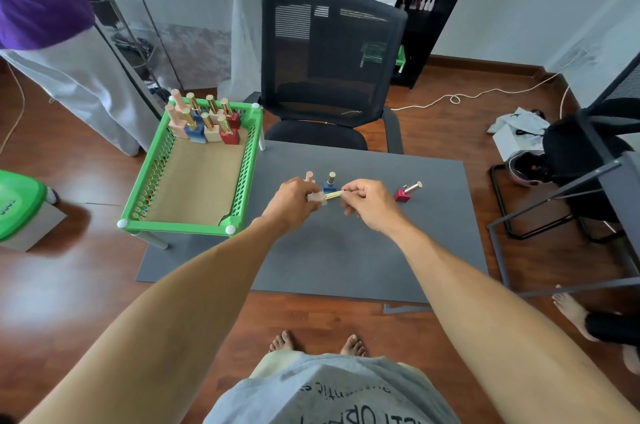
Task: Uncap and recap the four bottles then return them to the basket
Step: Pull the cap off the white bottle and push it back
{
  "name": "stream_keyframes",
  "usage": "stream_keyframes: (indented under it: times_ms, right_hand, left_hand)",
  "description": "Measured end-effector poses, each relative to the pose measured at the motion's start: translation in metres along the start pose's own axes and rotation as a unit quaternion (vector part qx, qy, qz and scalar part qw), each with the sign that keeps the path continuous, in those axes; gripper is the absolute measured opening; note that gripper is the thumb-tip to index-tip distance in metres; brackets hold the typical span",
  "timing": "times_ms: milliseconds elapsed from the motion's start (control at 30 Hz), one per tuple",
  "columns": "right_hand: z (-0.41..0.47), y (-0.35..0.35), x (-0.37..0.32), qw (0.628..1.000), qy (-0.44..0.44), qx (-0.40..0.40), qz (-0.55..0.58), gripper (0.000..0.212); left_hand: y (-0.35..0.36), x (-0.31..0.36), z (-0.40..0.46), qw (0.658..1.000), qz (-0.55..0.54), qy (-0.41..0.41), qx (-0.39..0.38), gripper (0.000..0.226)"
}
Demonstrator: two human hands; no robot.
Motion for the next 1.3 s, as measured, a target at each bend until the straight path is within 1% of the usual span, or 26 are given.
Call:
stream_keyframes:
  times_ms: [167,200,267,333,367,567,633,767,800,900,967,1000,1200,1233,1300]
  right_hand:
    - [0.003,0.004,0.008,0.999,0.025,-0.013,-0.045,0.039]
    - [0.003,0.005,0.010,0.999,0.028,-0.014,-0.040,0.038]
    - [0.002,0.006,0.011,0.999,0.019,-0.019,-0.023,0.026]
    - [0.001,0.008,0.006,0.999,-0.010,-0.029,-0.026,0.032]
    - [0.001,0.008,0.004,0.999,-0.019,-0.030,-0.029,0.031]
    - [0.002,0.008,0.003,0.999,-0.011,-0.024,-0.034,0.010]
    - [0.000,0.008,0.004,0.999,-0.005,-0.029,-0.035,0.014]
    - [-0.002,0.008,0.010,0.998,0.019,-0.034,-0.044,0.036]
    - [-0.002,0.008,0.010,0.998,0.023,-0.033,-0.041,0.038]
    - [-0.005,0.009,0.008,0.999,0.009,-0.040,-0.021,0.022]
    - [-0.006,0.009,0.002,0.998,-0.018,-0.043,-0.032,0.033]
    - [-0.006,0.009,0.000,0.998,-0.026,-0.042,-0.038,0.031]
    - [-0.004,0.006,-0.001,0.999,-0.012,-0.025,-0.040,0.008]
    - [-0.004,0.007,0.000,0.999,-0.009,-0.026,-0.039,0.008]
    - [-0.005,0.007,0.002,0.999,0.000,-0.028,-0.044,0.017]
  left_hand:
    - [0.001,0.001,0.000,1.000,-0.002,0.001,-0.003,0.006]
    - [0.001,0.001,0.000,1.000,0.000,0.001,-0.002,0.006]
    - [0.001,-0.001,0.001,1.000,0.003,0.001,-0.002,0.006]
    - [0.001,-0.002,0.000,1.000,-0.002,0.000,-0.003,0.005]
    - [0.001,-0.002,0.000,1.000,-0.006,0.000,-0.002,0.005]
    - [0.004,0.002,0.001,1.000,0.005,0.000,-0.007,0.007]
    - [0.004,0.002,0.001,1.000,0.006,0.000,-0.011,0.006]
    - [0.006,0.005,0.000,1.000,0.008,0.003,-0.014,0.005]
    - [0.006,0.005,0.000,1.000,0.008,0.003,-0.015,0.004]
    - [0.007,0.005,-0.001,1.000,0.011,0.010,-0.013,0.002]
    - [0.007,0.006,-0.002,1.000,0.012,0.015,-0.010,0.003]
    - [0.007,0.006,-0.002,1.000,0.013,0.017,-0.008,0.003]
    - [0.005,0.007,-0.002,1.000,0.014,0.021,-0.002,0.006]
    - [0.005,0.007,-0.002,1.000,0.014,0.022,-0.001,0.006]
    - [0.004,0.008,-0.002,1.000,0.014,0.022,-0.001,0.006]
Point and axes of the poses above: each hand's wrist, its own z-axis towards the middle knuckle, its own y-axis out of the palm, x = y × z, the point moved 10 cm from there along z, towards the middle knuckle, and after that the axes turned 1 degree about -z, right-handed, at the moved point
